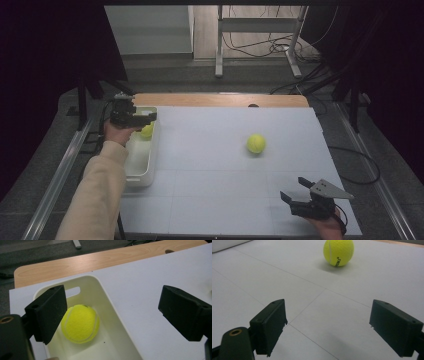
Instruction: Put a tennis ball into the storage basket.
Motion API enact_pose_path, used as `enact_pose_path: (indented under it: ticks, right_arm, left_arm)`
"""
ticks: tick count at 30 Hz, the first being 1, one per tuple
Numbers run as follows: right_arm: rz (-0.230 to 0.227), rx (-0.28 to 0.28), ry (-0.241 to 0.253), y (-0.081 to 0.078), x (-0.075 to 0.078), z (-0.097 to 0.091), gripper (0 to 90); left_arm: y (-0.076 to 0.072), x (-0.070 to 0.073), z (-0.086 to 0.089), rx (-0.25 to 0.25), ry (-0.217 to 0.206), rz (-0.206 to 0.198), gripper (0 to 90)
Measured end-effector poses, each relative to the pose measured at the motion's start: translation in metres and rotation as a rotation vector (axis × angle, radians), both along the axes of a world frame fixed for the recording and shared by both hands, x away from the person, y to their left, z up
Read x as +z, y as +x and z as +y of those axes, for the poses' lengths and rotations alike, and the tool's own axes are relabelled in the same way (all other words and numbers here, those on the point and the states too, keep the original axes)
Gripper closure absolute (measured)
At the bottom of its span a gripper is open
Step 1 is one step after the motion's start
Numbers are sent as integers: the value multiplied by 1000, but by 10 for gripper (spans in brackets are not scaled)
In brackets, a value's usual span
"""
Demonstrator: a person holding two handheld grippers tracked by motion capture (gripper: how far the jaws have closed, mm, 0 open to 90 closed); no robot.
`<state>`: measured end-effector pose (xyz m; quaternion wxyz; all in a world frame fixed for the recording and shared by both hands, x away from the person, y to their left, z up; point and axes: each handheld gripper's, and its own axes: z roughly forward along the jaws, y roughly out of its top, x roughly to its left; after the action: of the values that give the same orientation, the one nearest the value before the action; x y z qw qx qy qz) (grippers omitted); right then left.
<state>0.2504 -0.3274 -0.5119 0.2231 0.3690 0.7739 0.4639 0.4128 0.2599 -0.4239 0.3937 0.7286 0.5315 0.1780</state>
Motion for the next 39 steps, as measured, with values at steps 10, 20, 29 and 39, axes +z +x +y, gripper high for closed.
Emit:
enact_pose_path:
  ticks: [10, 20, 29, 39]
  right_arm:
    - [-2, 0, 1, 1, 0, 2, 142]
    - [2, -3, -1, 3, -1, 3, 141]
    - [2, -1, -12, 4, -1, 6, 142]
    - [-2, -14, -17, 1, -1, 2, 141]
  left_arm:
    - [-13, 6, -9, -54, -20, -53, 99]
    - [-22, 12, -26, -128, -62, -74, 106]
    - [-26, 16, -45, -189, -103, -93, 106]
    - [-30, 22, -54, -216, -145, -117, 110]
